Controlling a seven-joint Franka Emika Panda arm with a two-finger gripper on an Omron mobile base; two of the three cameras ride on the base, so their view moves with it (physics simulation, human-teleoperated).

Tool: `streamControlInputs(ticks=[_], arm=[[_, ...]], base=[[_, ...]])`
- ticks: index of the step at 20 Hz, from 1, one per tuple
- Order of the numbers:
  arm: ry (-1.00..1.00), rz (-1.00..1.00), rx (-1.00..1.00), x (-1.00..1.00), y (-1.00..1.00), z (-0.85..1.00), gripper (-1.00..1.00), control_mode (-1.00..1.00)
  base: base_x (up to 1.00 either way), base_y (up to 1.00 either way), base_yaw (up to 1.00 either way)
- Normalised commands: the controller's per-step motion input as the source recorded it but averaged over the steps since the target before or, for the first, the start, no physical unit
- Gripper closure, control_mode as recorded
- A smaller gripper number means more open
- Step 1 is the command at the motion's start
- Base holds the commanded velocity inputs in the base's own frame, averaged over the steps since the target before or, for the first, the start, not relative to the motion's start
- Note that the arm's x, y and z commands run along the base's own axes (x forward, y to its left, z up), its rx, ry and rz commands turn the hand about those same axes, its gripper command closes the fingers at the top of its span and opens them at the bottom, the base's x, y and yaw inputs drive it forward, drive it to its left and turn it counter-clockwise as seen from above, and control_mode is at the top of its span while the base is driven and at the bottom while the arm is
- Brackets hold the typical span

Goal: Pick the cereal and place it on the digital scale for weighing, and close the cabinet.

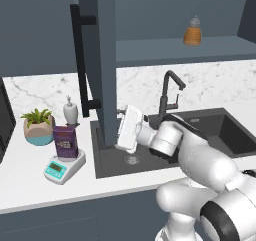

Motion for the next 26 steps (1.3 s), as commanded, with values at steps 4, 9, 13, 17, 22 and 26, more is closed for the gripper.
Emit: streamControlInputs(ticks=[4, 9, 13, 17, 22, 26], arm=[[-0.18, -0.08, 0.04, -0.15, -0.66, 0.98, -1.0, -1.0], [-0.02, -0.15, 0.0, -0.14, -0.63, 0.9, -1.0, -1.0], [0.0, -0.24, 0.0, -0.33, -0.69, 0.84, -1.0, -1.0], [0.0, -0.27, 0.0, -0.22, -0.89, 0.73, -1.0, -1.0], [0.0, -0.28, 0.0, -0.3, -0.88, 0.59, -1.0, -1.0], [0.0, -0.28, 0.0, -0.39, -0.94, 0.44, -1.0, -1.0]], base=[[0.0, 0.0, 0.0], [0.0, 0.0, 0.0], [0.0, 0.0, 0.0], [0.0, 0.0, 0.0], [0.0, 0.0, 0.0], [0.0, 0.0, 0.0]])
